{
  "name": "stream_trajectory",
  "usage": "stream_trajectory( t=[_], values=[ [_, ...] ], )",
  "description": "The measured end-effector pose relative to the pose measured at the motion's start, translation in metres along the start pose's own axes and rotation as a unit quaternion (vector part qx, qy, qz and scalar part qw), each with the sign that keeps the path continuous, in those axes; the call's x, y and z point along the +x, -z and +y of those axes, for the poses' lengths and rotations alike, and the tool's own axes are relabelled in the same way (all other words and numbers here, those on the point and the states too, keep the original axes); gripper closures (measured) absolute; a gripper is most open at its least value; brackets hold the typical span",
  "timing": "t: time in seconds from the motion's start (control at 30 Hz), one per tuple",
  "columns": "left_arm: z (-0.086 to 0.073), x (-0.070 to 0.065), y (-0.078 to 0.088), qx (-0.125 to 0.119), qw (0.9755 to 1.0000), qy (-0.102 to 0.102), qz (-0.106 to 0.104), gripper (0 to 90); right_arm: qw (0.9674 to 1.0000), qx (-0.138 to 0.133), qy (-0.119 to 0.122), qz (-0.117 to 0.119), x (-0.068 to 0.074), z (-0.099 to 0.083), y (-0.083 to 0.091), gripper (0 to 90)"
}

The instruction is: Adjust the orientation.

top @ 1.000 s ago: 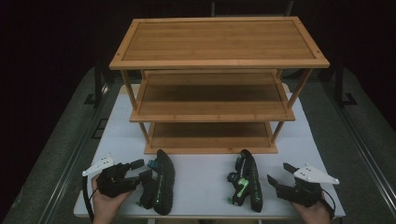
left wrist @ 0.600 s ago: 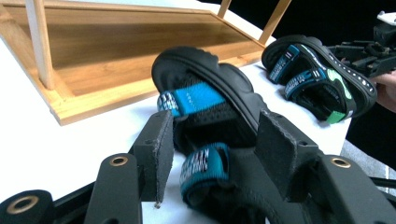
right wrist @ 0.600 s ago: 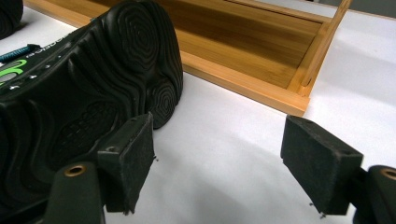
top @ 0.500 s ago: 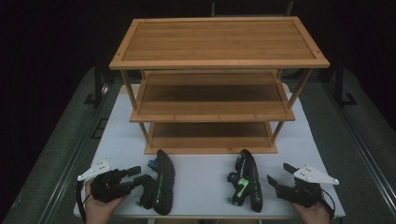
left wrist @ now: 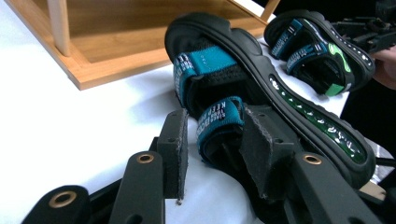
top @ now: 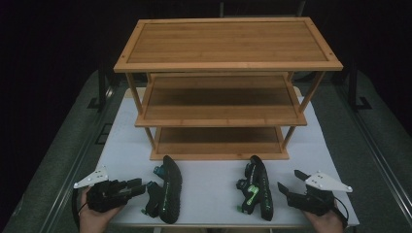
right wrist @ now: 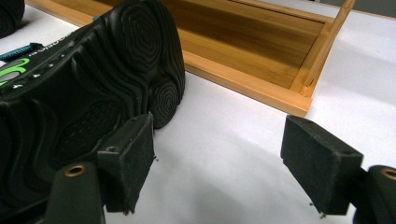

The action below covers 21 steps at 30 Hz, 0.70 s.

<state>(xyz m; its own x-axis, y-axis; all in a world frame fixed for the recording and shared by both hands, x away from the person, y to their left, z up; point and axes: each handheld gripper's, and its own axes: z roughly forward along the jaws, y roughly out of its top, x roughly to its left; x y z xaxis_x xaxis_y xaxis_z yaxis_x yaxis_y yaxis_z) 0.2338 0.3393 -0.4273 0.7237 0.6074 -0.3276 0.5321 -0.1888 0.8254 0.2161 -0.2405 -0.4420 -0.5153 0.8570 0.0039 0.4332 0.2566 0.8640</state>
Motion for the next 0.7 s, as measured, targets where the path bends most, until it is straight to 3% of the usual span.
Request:
stream_trajectory(
  t=[0.1, 0.3, 0.57, 0.7],
  values=[
    [-0.0013, 0.0006, -0.0031, 0.017, 0.9999, 0.0, -0.001, 59.8, 1.0, 0.001, 0.0, 0.0, 0.0004, 0.0, -0.0001, 25.2],
    [-0.003, 0.0045, -0.0024, 0.024, 0.9997, 0.009, -0.004, 58.3, 1.0, 0.001, 0.0, 0.0, 0.0007, 0.0, -0.0003, 25.2],
    [-0.0035, 0.0038, -0.0072, 0.045, 0.999, 0.001, -0.001, 58.1, 1.0, 0.0, 0.0, 0.001, 0.0009, 0.0, -0.0001, 25.2],
    [-0.0035, 0.0046, -0.0081, 0.042, 0.9991, 0.007, -0.005, 56.8, 1.0, 0.0, 0.002, 0.002, 0.0018, 0.0002, -0.0004, 25.2]
  ],
)
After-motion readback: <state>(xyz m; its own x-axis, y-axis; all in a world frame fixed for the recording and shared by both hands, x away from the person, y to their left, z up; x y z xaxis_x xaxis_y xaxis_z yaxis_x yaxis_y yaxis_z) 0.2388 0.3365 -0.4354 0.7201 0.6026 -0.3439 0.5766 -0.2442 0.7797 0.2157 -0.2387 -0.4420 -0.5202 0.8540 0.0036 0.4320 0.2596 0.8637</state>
